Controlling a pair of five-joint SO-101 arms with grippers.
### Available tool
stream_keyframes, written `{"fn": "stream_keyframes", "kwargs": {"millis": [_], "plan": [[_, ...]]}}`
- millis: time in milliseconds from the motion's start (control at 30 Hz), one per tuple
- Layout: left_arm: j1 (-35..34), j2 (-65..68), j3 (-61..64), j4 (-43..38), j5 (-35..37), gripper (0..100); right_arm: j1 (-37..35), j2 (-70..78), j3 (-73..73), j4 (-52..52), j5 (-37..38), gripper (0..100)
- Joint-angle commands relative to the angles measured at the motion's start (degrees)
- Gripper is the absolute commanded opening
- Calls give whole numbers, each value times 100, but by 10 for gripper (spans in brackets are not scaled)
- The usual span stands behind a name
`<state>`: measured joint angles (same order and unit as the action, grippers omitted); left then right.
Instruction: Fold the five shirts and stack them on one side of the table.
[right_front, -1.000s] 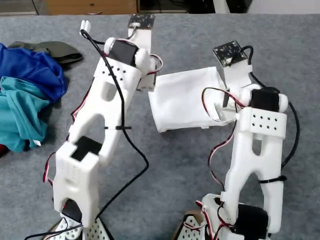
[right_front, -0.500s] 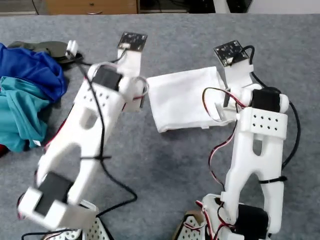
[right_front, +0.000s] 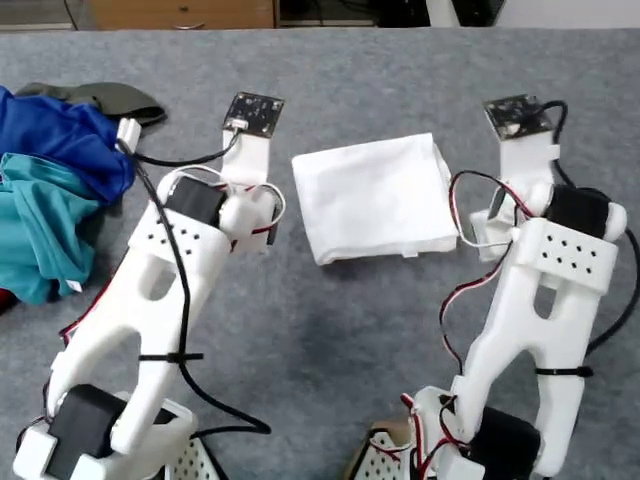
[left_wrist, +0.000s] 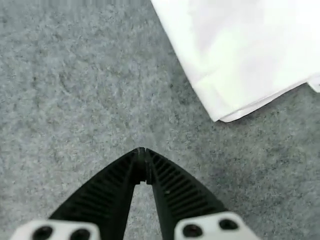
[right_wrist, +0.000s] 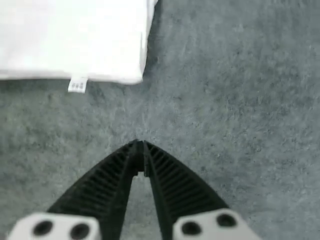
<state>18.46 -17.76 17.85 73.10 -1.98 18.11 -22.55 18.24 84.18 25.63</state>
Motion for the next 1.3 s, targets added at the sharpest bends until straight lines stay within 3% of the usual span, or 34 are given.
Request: {"fn": "stream_keyframes", "kwargs": {"millis": [0,200,567,700,833,1067,1267], "plan": [[-308,31,-273,79,-35,19,84,-84,-268,79,343,3],[-466,40,-905,114,-44,19,75,-75,-356,-185,624,3],[-791,48,-967,44,-44,19,22,-66,-277,-633,607,3],[-765,57,-853,-536,-9,19,-75,-66,-136,-703,545,3],[-695,295,-387,-1758,26,20,-444,4,374,-1327,290,3],[-273,2149,70,-3525,800,19,-945,1209,848,-2804,-466,3],[-132,3116,-1029,-3868,1090,19,-840,2088,804,-3534,-193,3]]}}
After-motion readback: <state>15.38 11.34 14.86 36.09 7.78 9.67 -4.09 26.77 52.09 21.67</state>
